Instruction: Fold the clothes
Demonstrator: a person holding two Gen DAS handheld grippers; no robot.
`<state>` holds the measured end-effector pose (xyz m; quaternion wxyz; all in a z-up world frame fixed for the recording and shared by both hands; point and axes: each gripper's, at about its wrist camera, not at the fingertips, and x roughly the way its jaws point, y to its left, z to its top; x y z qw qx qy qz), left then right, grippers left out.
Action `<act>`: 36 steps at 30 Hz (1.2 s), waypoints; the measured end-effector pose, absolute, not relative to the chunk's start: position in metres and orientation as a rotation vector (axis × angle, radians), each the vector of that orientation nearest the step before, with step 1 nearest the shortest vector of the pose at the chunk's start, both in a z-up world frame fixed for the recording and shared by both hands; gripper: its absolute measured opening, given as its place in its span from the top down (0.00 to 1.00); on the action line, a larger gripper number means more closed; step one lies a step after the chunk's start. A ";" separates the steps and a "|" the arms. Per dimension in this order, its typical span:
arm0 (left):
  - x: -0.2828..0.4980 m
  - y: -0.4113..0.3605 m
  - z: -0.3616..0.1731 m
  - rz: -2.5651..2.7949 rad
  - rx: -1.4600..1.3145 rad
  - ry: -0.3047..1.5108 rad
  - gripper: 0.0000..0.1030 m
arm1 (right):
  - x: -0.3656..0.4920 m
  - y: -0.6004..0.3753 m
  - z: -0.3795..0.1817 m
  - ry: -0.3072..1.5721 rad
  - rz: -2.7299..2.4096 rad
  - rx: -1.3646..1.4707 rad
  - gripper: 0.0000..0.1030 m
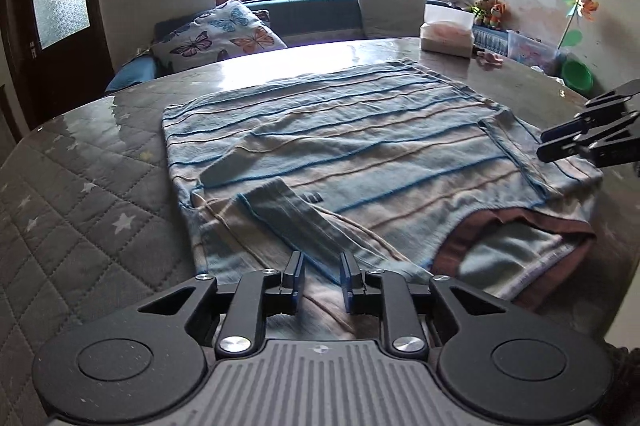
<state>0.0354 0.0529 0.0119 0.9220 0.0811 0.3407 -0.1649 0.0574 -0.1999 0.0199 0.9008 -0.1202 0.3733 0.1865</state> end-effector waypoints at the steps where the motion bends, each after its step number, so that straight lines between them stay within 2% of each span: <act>1: 0.032 0.052 0.012 -0.342 0.171 0.701 0.76 | 0.058 -0.206 0.016 0.787 0.377 -0.252 0.76; 6: 0.013 0.047 0.016 -0.355 0.209 0.705 0.72 | 0.040 -0.210 0.005 0.792 0.423 -0.302 0.74; 8: 0.004 0.048 0.019 -0.362 0.228 0.707 0.71 | 0.033 -0.210 0.008 0.792 0.448 -0.312 0.67; 11: -0.012 0.049 0.023 -0.373 0.262 0.704 0.64 | 0.024 -0.210 0.008 0.793 0.470 -0.346 0.64; 15: -0.027 0.051 0.025 -0.386 0.324 0.693 0.56 | 0.012 -0.211 0.009 0.794 0.497 -0.394 0.51; 17: -0.032 0.051 0.025 -0.396 0.353 0.689 0.53 | 0.006 -0.211 0.009 0.794 0.510 -0.418 0.49; 19: -0.035 0.049 0.022 -0.407 0.388 0.686 0.51 | 0.000 -0.211 0.010 0.794 0.523 -0.442 0.41; 21: -0.034 0.046 0.019 -0.419 0.428 0.683 0.47 | -0.006 -0.211 0.010 0.794 0.536 -0.466 0.38; 29: -0.028 0.042 0.011 -0.481 0.519 0.652 0.46 | 0.008 -0.211 0.008 0.777 0.539 -0.475 0.39; 32: -0.020 0.044 0.012 -0.482 0.518 0.653 0.47 | 0.013 -0.211 0.010 0.784 0.543 -0.468 0.48; 36: -0.011 0.049 0.012 -0.513 0.483 0.672 0.60 | 0.022 -0.213 0.010 0.803 0.545 -0.427 0.62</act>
